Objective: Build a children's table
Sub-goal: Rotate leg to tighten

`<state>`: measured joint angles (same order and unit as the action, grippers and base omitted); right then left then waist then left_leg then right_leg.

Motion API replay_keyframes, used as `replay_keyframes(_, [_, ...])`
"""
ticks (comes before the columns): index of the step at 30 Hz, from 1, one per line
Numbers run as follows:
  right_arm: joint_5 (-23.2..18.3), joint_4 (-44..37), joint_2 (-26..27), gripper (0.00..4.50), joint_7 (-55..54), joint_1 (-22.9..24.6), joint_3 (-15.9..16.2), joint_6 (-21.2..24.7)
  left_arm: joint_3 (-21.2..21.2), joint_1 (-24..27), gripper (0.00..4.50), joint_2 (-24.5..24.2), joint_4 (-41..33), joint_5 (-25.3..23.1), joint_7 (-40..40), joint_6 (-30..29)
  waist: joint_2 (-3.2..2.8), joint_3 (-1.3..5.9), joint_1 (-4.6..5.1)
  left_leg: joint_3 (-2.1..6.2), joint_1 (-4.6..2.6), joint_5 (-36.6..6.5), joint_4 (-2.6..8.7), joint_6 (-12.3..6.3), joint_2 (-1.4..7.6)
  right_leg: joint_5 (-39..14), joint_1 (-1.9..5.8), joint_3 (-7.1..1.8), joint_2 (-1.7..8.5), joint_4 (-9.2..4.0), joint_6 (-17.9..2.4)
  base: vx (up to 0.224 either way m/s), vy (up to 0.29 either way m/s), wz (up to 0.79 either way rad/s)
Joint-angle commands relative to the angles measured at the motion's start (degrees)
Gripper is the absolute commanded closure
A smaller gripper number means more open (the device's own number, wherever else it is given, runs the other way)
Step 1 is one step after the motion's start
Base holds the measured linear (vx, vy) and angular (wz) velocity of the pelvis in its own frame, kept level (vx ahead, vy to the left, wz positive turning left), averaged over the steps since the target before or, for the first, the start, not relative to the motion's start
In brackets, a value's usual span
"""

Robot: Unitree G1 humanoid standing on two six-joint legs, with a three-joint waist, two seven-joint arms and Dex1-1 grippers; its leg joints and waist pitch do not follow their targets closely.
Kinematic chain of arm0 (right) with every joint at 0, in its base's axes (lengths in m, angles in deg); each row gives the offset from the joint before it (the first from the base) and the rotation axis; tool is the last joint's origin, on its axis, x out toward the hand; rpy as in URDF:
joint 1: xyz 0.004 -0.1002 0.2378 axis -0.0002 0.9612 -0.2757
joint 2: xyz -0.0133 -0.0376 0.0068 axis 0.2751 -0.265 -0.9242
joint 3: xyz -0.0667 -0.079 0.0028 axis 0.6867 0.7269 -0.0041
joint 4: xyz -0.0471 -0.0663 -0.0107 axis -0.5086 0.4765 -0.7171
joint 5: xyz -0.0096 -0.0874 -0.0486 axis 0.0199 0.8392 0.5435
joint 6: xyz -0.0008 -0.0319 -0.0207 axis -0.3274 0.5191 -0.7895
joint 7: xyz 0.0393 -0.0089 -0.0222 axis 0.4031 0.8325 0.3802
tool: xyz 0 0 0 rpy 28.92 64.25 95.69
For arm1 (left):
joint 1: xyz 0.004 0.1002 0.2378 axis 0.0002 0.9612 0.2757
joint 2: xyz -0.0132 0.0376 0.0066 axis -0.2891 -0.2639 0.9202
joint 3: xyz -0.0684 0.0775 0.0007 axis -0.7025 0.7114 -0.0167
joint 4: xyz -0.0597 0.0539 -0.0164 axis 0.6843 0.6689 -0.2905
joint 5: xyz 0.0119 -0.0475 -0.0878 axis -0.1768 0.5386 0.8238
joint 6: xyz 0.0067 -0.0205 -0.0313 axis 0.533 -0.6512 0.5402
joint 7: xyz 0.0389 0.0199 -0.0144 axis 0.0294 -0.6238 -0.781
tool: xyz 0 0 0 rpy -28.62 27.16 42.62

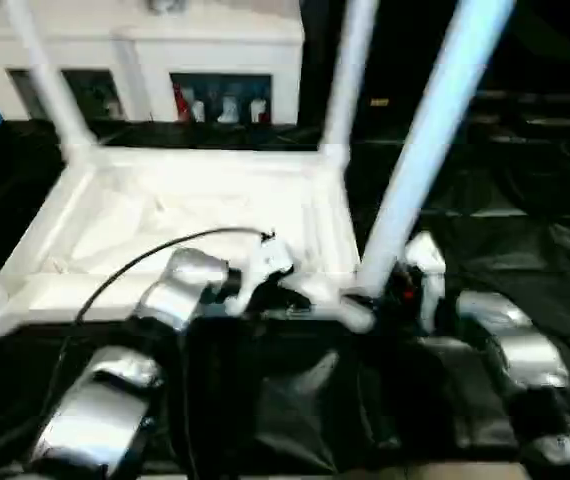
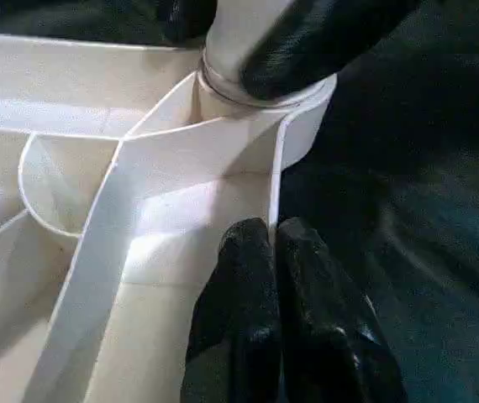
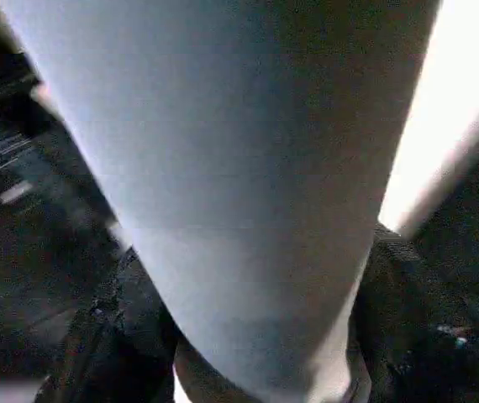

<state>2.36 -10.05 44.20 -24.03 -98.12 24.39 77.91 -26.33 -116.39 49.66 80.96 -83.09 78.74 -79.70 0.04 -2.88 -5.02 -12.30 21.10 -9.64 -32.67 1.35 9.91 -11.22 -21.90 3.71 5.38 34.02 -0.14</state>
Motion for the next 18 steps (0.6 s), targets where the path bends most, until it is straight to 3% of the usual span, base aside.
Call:
replay_keyframes(1, [2.01,5.0,4.21,2.1,-6.73,0.52,2.61,1.09,-2.4,-2.32,4.5,3.79,2.61,0.3,-11.86,-1.9,0.68,2.77,0.41,2.62,-1.54,-19.78,4.14,1.14,3.82,-26.57,0.92,-2.62,4.62,-5.79,-9.48,0.0,0.0,0.0])
replay_keyframes(3, [1.93,6.76,6.09,2.11,-11.16,-0.13,1.25,1.18,-2.85,-3.24,4.5,5.41,3.74,0.17,-15.57,-2.8,0.85,2.7,0.68,2.75,-1.54,-21.02,4.25,1.37,3.7,-28.38,0.81,-2.53,4.58,-6.07,-8.41,0.0,0.0,0.0])
replay_keyframes(6, [1.69,8.6,9.05,2.25,-16.51,-1.06,-0.3,1.12,-3.12,-4.36,4.5,8.02,5.35,-0.09,-20.22,-3.29,0.92,2.82,1.11,2.79,-1.46,-21.02,4.31,1.03,3.69,-27.02,0.78,-2.54,4.48,-6.2,-8.22,0.0,0.0,0.0])
replay_keyframes(10, [2.93,8.56,11.53,2.25,-15.06,-1.35,1.58,-1.74,-2.61,-5.02,4.5,10.32,7.24,-0.38,-21.03,-1.6,0.9,2.87,1.35,2.68,-1.44,-21.14,4.34,0.11,3.67,-24.67,0.84,-2.52,4.42,-6.27,-8.67,0.0,0.0,0.0])
replay_keyframes(11, [2.42,8.05,11.55,1.84,-13.8,-1.25,1.82,-2.1,-2.32,-4.92,4.5,10.26,7.11,-0.26,-20.07,-1.32,0.87,2.85,1.39,2.64,-1.45,-21.14,4.36,-0.03,3.7,-24.23,0.83,-2.56,4.4,-6.25,-8.82,0.0,0.0,0.0])
replay_keyframes(16, [1.38,6.53,10.48,1.4,-9.87,-0.94,2.31,-2.25,-1.53,-4.37,4.5,9.1,6.64,-0.32,-16.65,-0.08,0.85,2.97,1.46,2.59,-1.24,-20.35,4.44,-0.84,3.77,-21.69,1.15,-2.58,4.41,-6.0,-9.75,0.0,0.0,0.0])
replay_keyframes(17, [1.2,6.01,9.88,1.28,-8.61,-0.82,2.47,-2.15,-1.42,-4.24,4.5,8.58,6.62,-0.37,-15.62,0.18,0.45,2.96,1.41,2.64,-1.24,-20.24,4.46,-0.82,3.77,-21.34,1.2,-2.6,4.45,-5.96,-9.85,0.0,0.0,0.0])
replay_keyframes(18, [0.87,5.31,8.91,1.28,-6.54,-0.63,2.58,-1.95,-1.14,-3.94,4.5,7.73,6.39,-0.46,-13.71,0.73,0.55,3.03,1.46,2.55,-1.25,-20.09,4.43,-0.85,3.79,-20.66,1.21,-2.61,4.37,-5.95,-9.97,0.0,0.0,0.0])
